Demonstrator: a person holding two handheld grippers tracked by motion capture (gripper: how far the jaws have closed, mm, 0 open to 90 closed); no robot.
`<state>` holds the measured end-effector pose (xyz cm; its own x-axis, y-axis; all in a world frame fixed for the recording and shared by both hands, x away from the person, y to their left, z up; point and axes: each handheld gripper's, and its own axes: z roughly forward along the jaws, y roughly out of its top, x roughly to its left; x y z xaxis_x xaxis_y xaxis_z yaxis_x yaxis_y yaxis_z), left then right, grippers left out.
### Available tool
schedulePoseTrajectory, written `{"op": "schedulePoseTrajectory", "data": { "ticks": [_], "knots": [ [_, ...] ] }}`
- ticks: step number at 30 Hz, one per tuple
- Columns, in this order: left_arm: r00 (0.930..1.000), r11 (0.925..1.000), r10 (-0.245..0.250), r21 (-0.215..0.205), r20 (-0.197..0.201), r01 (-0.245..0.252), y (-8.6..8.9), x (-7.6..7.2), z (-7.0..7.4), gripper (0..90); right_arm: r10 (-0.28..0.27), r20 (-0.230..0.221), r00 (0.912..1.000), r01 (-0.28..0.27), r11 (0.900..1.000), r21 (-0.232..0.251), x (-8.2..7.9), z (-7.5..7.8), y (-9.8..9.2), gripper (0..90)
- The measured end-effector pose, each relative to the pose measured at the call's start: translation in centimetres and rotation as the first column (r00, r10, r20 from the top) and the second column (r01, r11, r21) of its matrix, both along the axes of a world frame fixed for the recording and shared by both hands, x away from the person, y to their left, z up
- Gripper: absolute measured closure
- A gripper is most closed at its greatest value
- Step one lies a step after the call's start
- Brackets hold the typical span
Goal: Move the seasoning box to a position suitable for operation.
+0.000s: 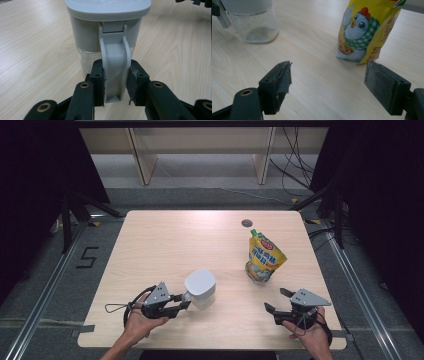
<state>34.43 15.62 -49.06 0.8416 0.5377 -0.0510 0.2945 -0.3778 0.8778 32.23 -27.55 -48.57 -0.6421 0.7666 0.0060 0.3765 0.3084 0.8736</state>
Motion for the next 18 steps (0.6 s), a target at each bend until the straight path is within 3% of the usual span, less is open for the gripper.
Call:
{"op": "schedulePoseTrajectory", "data": {
  "ticks": [9,11,14,18],
  "knots": [
    [0.9982,0.9983,-0.058,0.007,0.014,0.057,-0.8,-0.8,0.1,68.6,0.0,0.003,1.0,0.0,1.0,-0.005,0.0,0.0,0.0,22.4],
    [0.9977,0.9977,-0.068,-0.009,0.006,0.068,-1.1,-1.2,0.1,68.6,0.0,0.004,1.0,0.0,1.0,-0.004,0.0,0.0,0.0,22.4],
    [0.992,0.992,-0.126,-0.011,0.013,0.126,-1.5,-1.6,0.1,68.6,-0.002,0.01,0.9999,0.002,1.0,-0.007,0.0,0.0,0.0,22.4],
    [0.9865,0.9866,-0.163,-0.003,0.013,0.163,-2.2,-1.9,0.2,68.6,0.002,0.003,1.0,-0.002,1.0,-0.006,0.0,0.0,0.0,22.5]
  ]
}}
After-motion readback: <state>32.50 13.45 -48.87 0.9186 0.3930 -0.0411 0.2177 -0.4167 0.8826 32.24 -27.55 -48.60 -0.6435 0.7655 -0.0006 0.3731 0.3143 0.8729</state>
